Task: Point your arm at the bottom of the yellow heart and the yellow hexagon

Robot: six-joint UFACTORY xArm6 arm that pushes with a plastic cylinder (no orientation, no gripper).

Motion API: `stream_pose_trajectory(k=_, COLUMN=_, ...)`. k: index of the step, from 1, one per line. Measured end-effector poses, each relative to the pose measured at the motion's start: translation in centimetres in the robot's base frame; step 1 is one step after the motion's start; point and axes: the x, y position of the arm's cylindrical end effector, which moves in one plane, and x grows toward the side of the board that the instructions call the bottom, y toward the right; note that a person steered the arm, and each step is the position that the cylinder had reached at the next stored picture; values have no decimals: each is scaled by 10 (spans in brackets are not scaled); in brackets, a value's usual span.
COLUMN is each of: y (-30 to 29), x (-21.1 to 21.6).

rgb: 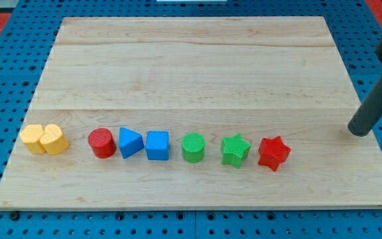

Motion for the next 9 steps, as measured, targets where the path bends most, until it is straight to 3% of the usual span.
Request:
stream_pose_trajectory(k=5, y=-2, x=0)
stream_pose_trajectory(k=7, y=76, x=1)
stream_pose_trajectory(k=8, y=76, x=28)
stream_pose_trajectory(k=9, y=52, x=89)
